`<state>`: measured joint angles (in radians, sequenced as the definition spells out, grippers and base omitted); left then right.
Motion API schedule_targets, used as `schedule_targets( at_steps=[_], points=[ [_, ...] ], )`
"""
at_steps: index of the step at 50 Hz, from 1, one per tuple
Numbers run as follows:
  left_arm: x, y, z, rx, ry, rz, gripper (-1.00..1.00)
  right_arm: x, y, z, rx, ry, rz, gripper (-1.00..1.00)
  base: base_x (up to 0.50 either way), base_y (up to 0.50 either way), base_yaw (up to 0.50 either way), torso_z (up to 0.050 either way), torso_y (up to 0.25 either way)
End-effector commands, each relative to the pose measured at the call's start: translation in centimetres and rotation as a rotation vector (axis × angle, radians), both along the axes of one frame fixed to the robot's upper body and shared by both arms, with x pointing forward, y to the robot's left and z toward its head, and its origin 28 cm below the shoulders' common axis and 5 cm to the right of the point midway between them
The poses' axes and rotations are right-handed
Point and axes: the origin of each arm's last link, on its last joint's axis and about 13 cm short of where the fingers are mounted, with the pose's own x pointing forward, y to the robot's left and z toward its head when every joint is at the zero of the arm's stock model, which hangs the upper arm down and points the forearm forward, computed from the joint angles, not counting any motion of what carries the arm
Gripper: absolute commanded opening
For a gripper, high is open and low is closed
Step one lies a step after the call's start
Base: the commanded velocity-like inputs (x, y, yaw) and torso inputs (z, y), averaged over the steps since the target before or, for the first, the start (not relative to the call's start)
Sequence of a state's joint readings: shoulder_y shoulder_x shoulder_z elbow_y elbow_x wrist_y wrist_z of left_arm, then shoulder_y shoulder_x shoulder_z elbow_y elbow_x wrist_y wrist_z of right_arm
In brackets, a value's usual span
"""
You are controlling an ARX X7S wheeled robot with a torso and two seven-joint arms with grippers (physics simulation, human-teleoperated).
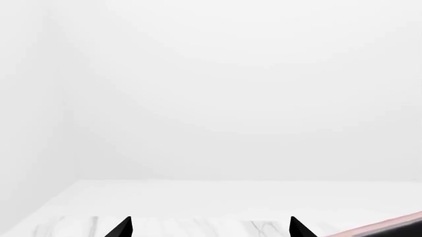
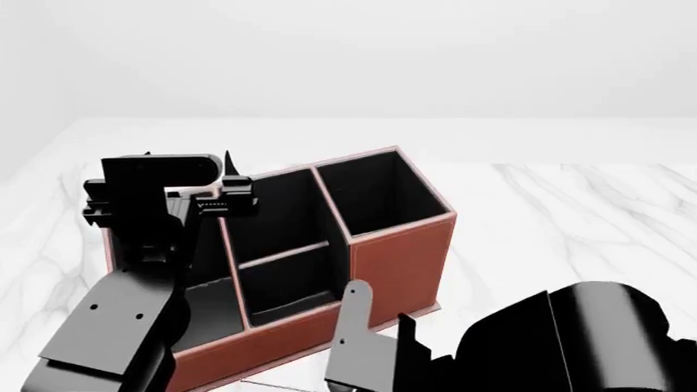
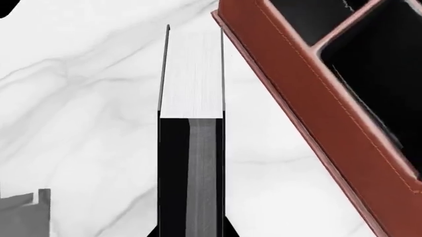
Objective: Pick up the book and place it in the right compartment of the caddy.
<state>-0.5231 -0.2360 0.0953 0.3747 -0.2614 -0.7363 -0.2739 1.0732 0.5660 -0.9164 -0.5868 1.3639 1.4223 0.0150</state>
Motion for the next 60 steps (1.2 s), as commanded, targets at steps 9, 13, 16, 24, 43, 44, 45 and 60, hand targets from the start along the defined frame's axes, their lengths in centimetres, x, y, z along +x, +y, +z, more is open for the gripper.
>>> schedule_targets(
  at_steps=[9,13,16,24,43,44,45,60],
  points=[
    [0.0,0.1,0.2,0.0,-0.005,0.004,1.0,-1.0,-1.4,3.2,0.09,-0.117,-0.1,-1.0,0.0,0.0,0.0,0.0,0.001],
    [0.0,0.2,0.2,0.0,-0.005,0.006,1.0,-1.0,-2.0,4.3,0.108,-0.154,-0.148,-1.0,0.0,0.0,0.0,0.0,0.0],
    [0.0,0.2,0.1,-0.001,-0.005,0.005,1.0,-1.0,-2.4,5.2,0.119,-0.172,-0.17,-1.0,0.0,0.0,0.0,0.0,0.003],
    [0.1,0.1,0.1,0.0,-0.005,0.005,1.0,-0.4,-3.9,8.0,0.134,-0.227,-0.268,-1.0,0.0,0.0,0.0,0.0,0.0],
    [0.1,0.0,0.0,0.003,-0.003,0.003,1.0,3.2,-5.8,15.8,0.271,-0.296,-0.73,-1.0,0.0,0.0,0.0,0.0,0.001],
    [0.1,0.0,0.1,0.003,-0.003,0.003,1.0,3.3,-5.8,16.1,0.276,-0.297,-0.744,-1.0,0.0,0.0,0.0,0.0,0.0],
    [0.1,0.0,0.1,0.002,-0.003,0.002,1.0,3.5,-5.7,16.4,0.288,-0.288,-0.767,-1.0,0.0,0.0,0.0,0.0,0.0],
    [0.1,0.1,0.0,-0.001,-0.004,0.005,1.0,7.0,-4.1,20.1,0.299,-0.275,-0.873,-1.0,0.0,0.0,0.0,0.0,0.001]
  ],
)
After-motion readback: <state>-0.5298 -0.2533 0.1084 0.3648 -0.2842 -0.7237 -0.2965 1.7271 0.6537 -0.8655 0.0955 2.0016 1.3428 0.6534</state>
